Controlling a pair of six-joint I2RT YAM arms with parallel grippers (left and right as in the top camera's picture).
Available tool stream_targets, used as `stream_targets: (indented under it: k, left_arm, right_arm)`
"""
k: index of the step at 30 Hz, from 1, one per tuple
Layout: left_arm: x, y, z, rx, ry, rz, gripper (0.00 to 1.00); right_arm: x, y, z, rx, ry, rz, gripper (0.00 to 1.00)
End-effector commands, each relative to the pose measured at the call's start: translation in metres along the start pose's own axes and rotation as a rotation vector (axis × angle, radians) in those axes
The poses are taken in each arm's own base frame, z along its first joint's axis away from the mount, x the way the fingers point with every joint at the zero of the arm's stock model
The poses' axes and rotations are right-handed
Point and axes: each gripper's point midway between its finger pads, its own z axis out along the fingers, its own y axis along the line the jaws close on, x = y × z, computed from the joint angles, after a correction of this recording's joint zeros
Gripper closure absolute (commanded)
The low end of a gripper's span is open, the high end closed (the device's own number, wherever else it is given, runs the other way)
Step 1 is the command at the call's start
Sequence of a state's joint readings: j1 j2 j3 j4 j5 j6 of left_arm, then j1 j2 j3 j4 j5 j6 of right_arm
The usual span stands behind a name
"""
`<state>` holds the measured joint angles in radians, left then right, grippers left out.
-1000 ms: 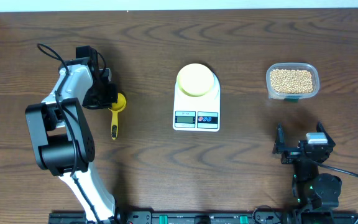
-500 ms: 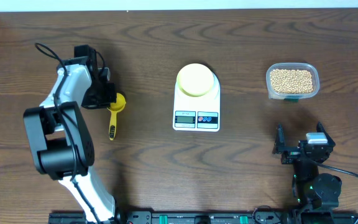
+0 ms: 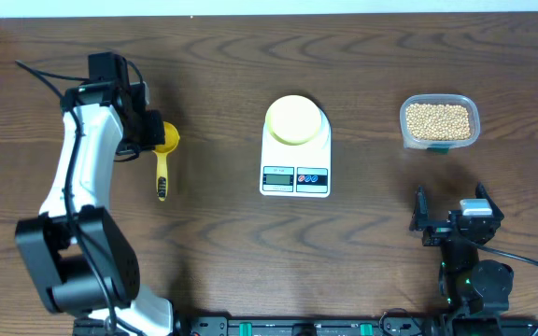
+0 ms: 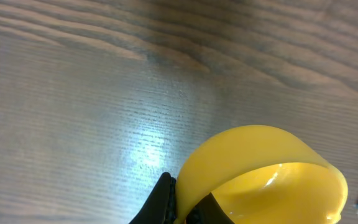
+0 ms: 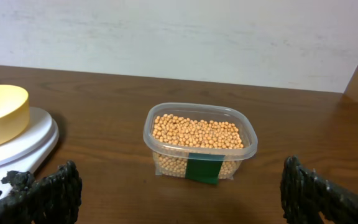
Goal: Scoop item into bowl and weigh 50g on scale
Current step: 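Lift the yellow scoop with the left gripper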
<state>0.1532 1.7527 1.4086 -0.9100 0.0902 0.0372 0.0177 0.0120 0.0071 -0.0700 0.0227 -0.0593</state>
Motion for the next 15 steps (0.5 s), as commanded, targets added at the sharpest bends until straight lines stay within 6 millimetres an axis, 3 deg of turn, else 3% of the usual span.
stream_targets:
  k: [1, 8, 15]
  left_arm:
    - [-0.004, 0.002, -0.023, -0.01, -0.057, -0.051, 0.92]
    - [0.001, 0.001, -0.044, -0.007, -0.084, -0.07, 0.92]
    - [0.012, 0.002, -0.048, -0.009, -0.053, -0.07, 0.92]
  right_arm:
    - [0.001, -0.002, 0.0, 0.013, 0.002, -0.009, 0.01]
    - [0.001, -0.002, 0.0, 0.012, 0.002, -0.009, 0.01]
    - [0.001, -0.002, 0.0, 0.013, 0.002, -0.009, 0.01]
